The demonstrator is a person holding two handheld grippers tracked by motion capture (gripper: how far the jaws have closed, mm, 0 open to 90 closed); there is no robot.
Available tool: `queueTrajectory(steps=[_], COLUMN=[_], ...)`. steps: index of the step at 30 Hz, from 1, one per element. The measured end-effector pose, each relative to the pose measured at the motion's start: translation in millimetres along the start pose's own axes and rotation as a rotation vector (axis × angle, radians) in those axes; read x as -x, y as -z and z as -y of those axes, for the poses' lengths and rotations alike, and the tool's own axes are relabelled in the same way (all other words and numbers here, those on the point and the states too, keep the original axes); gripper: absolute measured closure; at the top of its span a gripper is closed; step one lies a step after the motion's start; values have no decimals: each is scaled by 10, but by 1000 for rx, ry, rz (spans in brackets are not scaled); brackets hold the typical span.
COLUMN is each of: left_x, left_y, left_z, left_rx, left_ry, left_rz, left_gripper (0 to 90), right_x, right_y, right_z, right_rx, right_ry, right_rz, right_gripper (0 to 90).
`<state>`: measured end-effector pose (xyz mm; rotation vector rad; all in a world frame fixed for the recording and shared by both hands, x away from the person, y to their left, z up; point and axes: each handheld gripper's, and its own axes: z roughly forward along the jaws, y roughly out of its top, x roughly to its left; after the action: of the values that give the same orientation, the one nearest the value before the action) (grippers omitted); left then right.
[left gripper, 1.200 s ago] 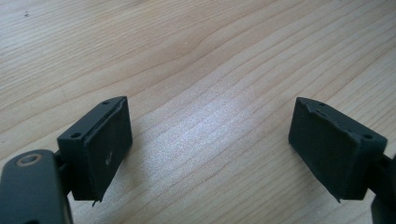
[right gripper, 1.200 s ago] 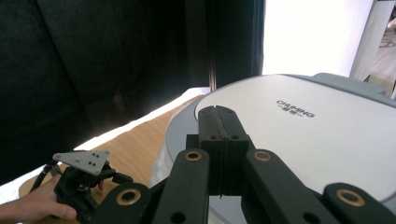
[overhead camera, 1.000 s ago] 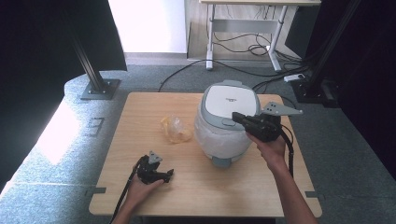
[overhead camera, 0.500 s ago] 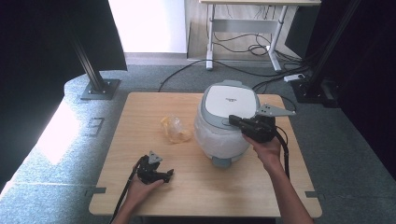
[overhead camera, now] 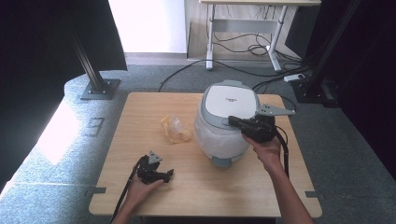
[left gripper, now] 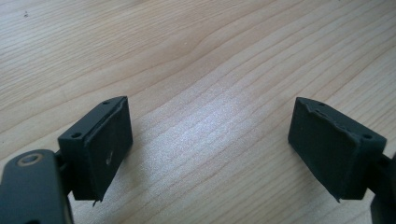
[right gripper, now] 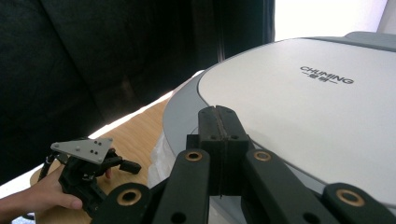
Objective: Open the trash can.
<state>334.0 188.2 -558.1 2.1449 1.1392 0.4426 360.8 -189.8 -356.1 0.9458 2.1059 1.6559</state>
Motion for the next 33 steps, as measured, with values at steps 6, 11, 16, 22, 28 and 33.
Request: queueTrajectory(steps=[6,11,16,22,28,33], left_x=[0,0,0,0,0,0], left_y=[0,0,0,0,0,0], left_z=[0,0,0,0,0,0], left_rx=[0,0,0,0,0,0], left_ry=[0,0,0,0,0,0], left_rz=[0,0,0,0,0,0], left_gripper=[133,133,133,132,133,133], right_x=[-15,-27,-31,-37,-34,-42], right_y=[-2,-1,-3,-3,-3,-5], right_z=[-8,-7,-12,-14,-16,-14], right_rx=[-8,-9,-12,-20,-22,-24], right_ry=[13,22,25,37,34,37], right_rz=[9,17,20,21,19,23], right_gripper=[900,900,900,900,900,900])
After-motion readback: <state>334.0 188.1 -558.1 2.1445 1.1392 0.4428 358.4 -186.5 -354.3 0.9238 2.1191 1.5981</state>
